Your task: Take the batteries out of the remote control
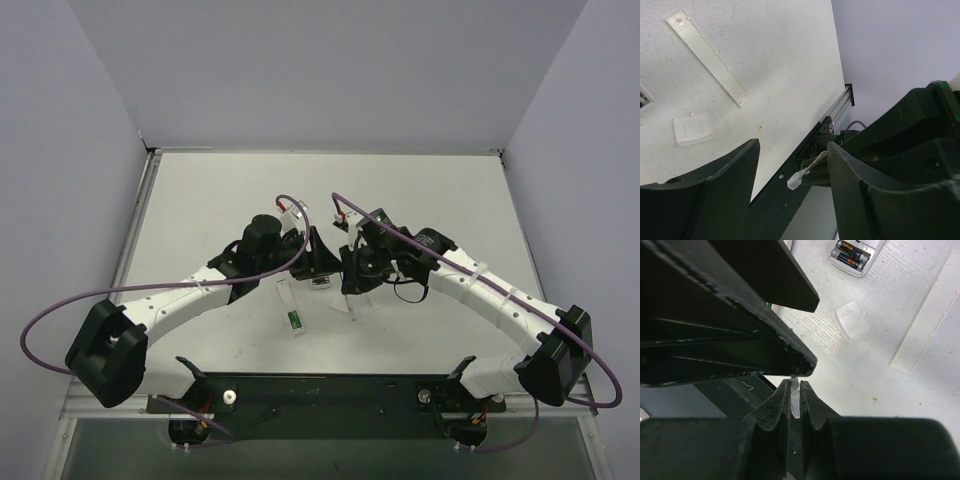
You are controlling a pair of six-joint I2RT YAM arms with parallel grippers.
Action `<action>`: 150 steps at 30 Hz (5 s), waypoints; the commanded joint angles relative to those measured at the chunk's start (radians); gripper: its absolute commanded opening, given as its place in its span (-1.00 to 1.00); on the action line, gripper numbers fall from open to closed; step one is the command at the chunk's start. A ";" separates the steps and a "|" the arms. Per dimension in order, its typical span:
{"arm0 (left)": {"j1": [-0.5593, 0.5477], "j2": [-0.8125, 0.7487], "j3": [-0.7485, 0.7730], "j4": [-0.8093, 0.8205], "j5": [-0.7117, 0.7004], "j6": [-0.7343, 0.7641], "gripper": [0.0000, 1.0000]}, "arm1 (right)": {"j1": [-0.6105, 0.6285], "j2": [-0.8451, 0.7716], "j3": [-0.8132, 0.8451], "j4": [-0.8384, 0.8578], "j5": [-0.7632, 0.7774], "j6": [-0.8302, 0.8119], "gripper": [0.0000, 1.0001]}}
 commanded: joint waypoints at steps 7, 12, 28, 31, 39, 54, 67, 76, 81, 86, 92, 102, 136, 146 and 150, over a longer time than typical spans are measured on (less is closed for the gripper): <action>-0.014 0.027 0.010 0.035 0.035 -0.032 -0.18 | 0.005 0.044 0.048 0.014 0.026 0.019 -1.00; -0.005 0.046 0.018 0.019 0.075 -0.063 -1.00 | 0.005 0.061 0.022 0.044 0.060 0.028 -1.00; 0.204 -0.083 -0.098 0.203 0.181 -0.489 -1.00 | 0.025 -0.537 -0.636 1.014 0.107 -0.338 -0.15; 0.233 -0.108 -0.153 0.243 0.175 -0.587 -1.00 | 0.034 -0.604 -0.680 1.069 0.068 -0.415 -0.10; 0.233 -0.062 -0.211 0.493 0.254 -0.813 -1.00 | 0.065 -0.634 -0.697 1.121 0.002 -0.548 -0.17; 0.233 -0.086 -0.249 0.481 0.247 -0.856 -1.00 | 0.140 -0.560 -0.682 1.147 0.003 -0.644 -0.21; 0.232 -0.126 -0.269 0.453 0.241 -0.851 -1.00 | 0.157 -0.539 -0.665 1.164 0.063 -0.665 -0.37; 0.230 -0.134 -0.277 0.433 0.231 -0.847 -1.00 | 0.173 -0.512 -0.645 1.184 0.089 -0.668 -0.33; 0.227 -0.129 -0.287 0.439 0.228 -0.844 -1.00 | 0.184 -0.509 -0.645 1.207 0.115 -0.667 -0.34; 0.225 -0.123 -0.303 0.446 0.222 -0.844 -1.00 | 0.187 -0.506 -0.642 1.209 0.129 -0.674 -0.39; 0.225 -0.125 -0.307 0.461 0.227 -0.850 -1.00 | 0.190 -0.508 -0.644 1.206 0.137 -0.679 -0.94; 0.261 -0.132 -0.245 0.256 0.253 -0.568 0.37 | 0.193 -0.515 -0.540 0.959 0.316 -0.544 -1.00; 0.419 -0.017 -0.235 -0.288 0.038 0.168 0.25 | 0.154 -0.035 0.008 0.140 0.092 0.036 -1.00; 0.331 0.087 -0.241 -0.199 0.075 0.124 0.16 | 0.204 0.040 0.008 0.193 0.069 0.028 -1.00; 0.330 0.072 -0.247 -0.209 0.057 0.134 0.14 | 0.223 0.078 0.002 0.221 0.078 0.033 -1.00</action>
